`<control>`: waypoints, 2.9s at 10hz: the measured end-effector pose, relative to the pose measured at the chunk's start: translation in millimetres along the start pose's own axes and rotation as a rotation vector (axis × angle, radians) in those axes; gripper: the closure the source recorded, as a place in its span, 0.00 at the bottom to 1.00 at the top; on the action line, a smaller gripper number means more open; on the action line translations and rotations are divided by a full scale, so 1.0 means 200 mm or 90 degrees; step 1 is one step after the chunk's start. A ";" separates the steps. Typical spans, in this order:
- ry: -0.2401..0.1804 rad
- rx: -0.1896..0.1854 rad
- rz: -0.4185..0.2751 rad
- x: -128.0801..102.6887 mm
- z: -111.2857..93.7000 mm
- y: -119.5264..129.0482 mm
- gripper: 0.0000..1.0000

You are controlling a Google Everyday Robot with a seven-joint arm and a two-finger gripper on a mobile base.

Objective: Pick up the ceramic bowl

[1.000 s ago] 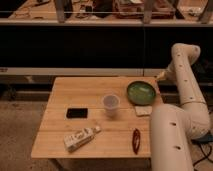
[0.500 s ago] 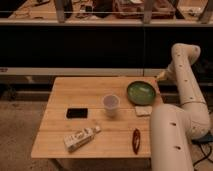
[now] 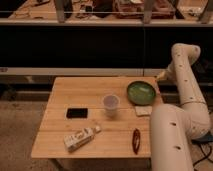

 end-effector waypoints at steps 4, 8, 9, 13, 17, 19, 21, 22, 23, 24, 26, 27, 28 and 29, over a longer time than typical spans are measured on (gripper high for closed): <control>0.000 0.000 0.000 0.00 0.00 0.00 0.20; 0.000 0.000 0.000 0.00 0.00 0.00 0.20; 0.000 0.000 0.000 0.00 0.00 0.00 0.20; 0.000 0.000 0.000 0.00 0.00 0.00 0.20; 0.001 0.020 -0.004 0.00 -0.02 -0.01 0.20; 0.005 0.064 -0.009 0.00 -0.05 0.00 0.20; 0.006 0.069 -0.007 0.00 -0.06 0.01 0.20; 0.006 0.069 -0.010 0.00 -0.06 -0.01 0.20; 0.006 0.069 -0.010 0.00 -0.06 0.00 0.20; 0.006 0.069 -0.009 0.00 -0.06 0.00 0.20; 0.006 0.071 -0.009 0.00 -0.06 0.00 0.20; 0.008 0.084 -0.017 0.00 -0.06 -0.02 0.20; 0.017 0.115 -0.030 0.01 -0.08 -0.06 0.20; 0.030 0.146 -0.041 0.03 -0.10 -0.08 0.20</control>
